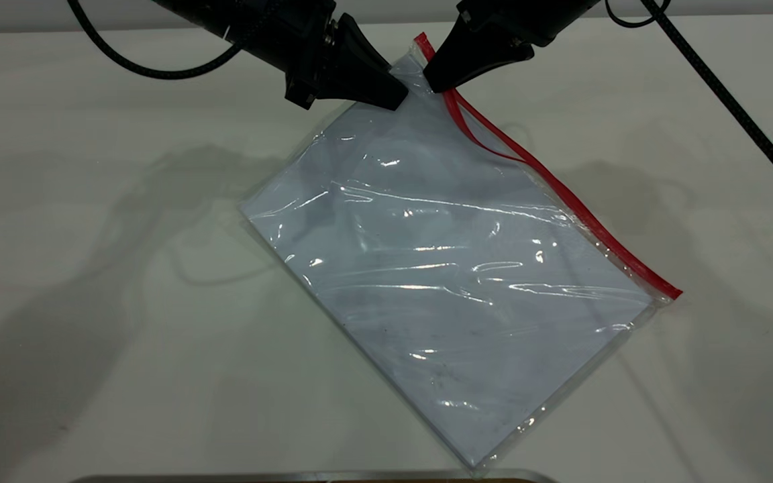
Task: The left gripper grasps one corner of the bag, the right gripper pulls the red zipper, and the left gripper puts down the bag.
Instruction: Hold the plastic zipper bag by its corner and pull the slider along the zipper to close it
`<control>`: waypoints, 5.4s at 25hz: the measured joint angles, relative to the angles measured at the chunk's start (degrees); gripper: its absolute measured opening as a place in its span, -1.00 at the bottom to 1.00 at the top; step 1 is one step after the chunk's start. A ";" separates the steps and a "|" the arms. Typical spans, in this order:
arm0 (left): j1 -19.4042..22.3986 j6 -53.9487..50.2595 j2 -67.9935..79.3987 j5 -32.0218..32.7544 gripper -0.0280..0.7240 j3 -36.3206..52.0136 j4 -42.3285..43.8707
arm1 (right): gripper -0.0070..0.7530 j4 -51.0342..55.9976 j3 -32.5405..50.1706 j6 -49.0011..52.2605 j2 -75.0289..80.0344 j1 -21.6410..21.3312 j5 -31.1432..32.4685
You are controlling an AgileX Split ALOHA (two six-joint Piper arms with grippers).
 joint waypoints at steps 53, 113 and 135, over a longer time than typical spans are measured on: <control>0.82 -2.74 -0.05 0.96 -0.78 -0.56 -1.14 | -0.66 9.73 0.48 -10.84 0.00 -0.66 -1.11; 7.15 -12.54 0.12 5.08 -0.78 -3.97 2.46 | -0.83 -6.66 -0.48 -2.84 4.06 -0.03 -5.88; 8.44 -13.86 0.07 3.41 -0.78 -4.44 6.23 | -0.82 -44.94 0.00 28.50 4.69 -0.69 12.68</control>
